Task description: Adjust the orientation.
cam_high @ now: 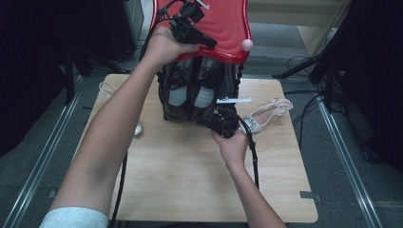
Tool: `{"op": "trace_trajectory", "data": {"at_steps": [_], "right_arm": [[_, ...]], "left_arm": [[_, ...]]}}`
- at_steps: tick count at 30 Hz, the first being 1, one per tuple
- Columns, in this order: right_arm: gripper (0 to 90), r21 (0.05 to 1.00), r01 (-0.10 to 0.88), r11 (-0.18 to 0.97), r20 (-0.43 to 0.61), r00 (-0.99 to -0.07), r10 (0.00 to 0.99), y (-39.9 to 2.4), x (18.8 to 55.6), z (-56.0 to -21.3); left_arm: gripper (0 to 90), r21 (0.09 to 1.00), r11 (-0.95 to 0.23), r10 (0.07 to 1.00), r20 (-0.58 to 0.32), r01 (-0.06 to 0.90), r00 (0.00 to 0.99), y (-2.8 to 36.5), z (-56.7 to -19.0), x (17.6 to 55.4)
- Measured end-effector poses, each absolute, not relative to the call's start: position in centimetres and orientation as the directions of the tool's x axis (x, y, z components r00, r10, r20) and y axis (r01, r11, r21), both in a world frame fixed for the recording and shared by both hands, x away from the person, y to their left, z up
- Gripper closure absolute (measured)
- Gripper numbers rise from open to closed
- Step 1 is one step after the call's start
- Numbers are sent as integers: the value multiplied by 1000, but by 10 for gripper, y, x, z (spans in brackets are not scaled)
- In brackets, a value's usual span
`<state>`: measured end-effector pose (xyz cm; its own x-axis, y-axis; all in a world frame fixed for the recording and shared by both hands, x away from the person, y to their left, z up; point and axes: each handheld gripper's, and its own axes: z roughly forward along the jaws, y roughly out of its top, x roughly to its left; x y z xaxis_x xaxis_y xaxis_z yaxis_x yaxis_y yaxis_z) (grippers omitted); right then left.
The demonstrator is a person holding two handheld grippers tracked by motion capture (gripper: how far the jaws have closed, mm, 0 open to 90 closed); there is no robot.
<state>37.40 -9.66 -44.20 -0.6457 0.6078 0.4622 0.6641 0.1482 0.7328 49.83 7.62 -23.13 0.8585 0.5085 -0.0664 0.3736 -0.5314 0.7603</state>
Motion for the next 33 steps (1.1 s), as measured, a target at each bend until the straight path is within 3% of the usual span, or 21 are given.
{"op": "trace_trajectory", "data": {"at_steps": [22,33], "right_arm": [[900,747,646,158,420,-643,640,-99,383,-430],[900,760,643,92,402,-578,710,-117,398,-420]], "left_arm": [[898,769,-520,510,-71,373,857,78,-233,498],[900,772,-521,511,-60,365,857,77,-233,497]]}}
